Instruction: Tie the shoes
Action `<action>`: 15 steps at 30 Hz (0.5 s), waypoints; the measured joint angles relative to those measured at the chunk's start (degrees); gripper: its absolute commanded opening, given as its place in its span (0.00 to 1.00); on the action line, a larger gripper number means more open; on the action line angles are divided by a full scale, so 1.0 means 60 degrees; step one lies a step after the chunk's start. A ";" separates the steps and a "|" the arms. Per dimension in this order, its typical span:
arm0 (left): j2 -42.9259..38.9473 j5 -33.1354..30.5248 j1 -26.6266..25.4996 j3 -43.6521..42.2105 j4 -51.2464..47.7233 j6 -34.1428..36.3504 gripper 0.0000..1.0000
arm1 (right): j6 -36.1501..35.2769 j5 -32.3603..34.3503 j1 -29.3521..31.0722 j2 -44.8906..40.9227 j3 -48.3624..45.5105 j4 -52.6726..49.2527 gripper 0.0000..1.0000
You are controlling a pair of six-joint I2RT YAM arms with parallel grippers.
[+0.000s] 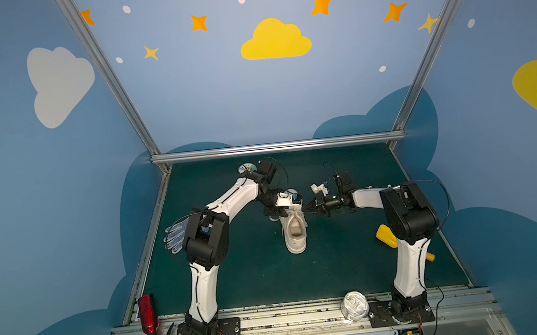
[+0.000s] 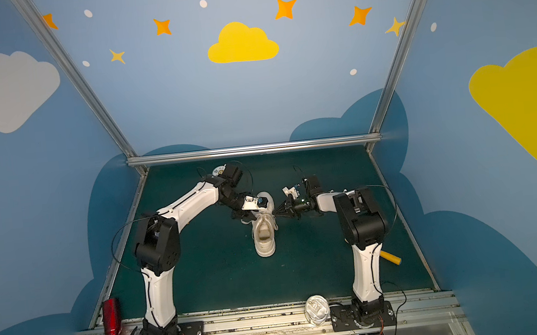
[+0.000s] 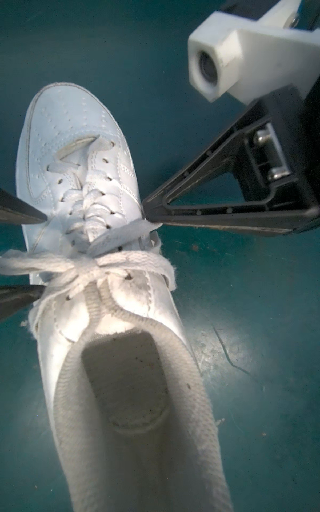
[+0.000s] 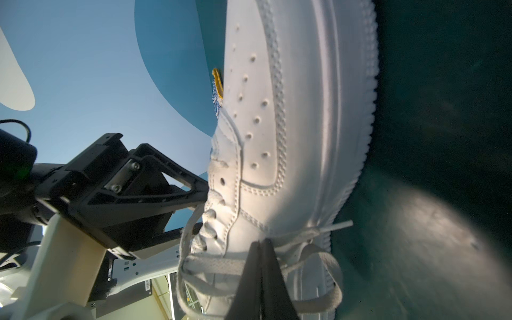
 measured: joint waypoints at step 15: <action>0.0073 0.0007 0.0000 0.0004 -0.0178 -0.0084 0.35 | -0.0568 0.0208 -0.0474 -0.0984 -0.0193 -0.0772 0.00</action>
